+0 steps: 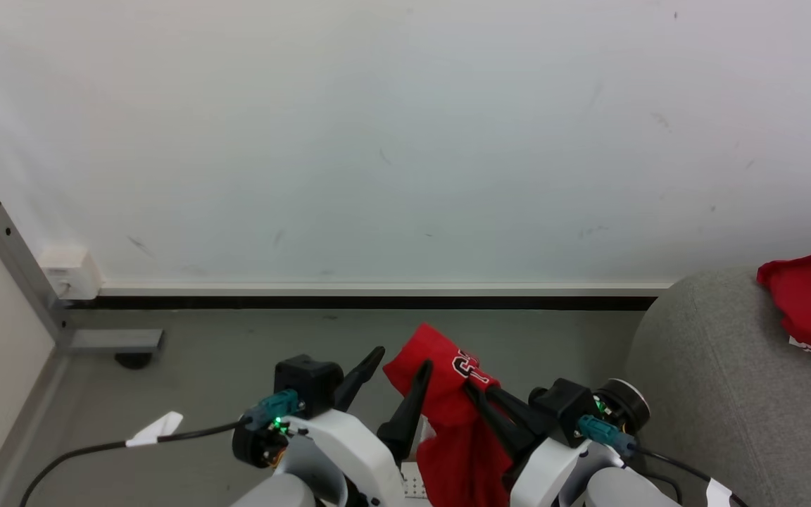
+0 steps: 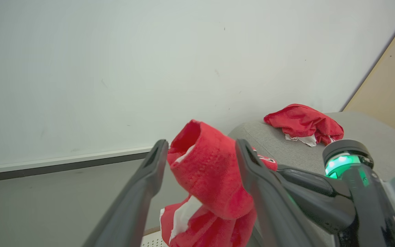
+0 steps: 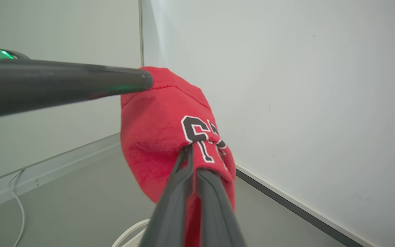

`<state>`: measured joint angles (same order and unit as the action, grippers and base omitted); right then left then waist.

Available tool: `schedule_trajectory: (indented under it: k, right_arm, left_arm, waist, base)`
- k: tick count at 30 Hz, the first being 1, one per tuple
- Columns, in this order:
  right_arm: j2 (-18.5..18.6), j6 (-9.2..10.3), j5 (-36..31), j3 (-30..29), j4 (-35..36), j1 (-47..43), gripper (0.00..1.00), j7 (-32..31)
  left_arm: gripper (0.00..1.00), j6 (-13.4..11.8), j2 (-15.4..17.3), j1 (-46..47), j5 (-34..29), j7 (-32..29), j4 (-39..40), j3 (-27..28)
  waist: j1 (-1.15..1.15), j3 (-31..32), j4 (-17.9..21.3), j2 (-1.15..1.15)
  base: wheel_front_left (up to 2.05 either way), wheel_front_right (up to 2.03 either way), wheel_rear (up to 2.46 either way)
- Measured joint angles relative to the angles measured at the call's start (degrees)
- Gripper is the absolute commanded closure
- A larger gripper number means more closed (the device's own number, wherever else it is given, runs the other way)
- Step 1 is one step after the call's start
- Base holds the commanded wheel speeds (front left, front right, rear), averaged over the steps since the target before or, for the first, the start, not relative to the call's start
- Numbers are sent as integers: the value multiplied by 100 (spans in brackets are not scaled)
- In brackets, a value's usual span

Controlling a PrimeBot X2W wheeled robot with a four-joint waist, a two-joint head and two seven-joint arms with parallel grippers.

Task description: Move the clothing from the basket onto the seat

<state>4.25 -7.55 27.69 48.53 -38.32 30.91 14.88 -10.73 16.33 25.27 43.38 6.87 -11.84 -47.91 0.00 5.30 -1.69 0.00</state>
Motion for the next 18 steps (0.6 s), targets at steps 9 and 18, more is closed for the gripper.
schedule_trajectory:
  k: [9, 18]
  right_arm:
    - [110, 0, -103, -207, 126, -27, 100, 1]
    - [503, 0, -302, -645, 442, 79, 100, 8]
  left_arm:
    - [0, -26, 34, -13, 3, 1, 37, -20]
    - [0, -23, 82, -106, 42, 85, 153, -31]
  waist:
    - [0, 2, 154, 0]
    - [0, -62, 692, 0]
  base:
    - [0, 0, 0]
    - [0, 0, 0]
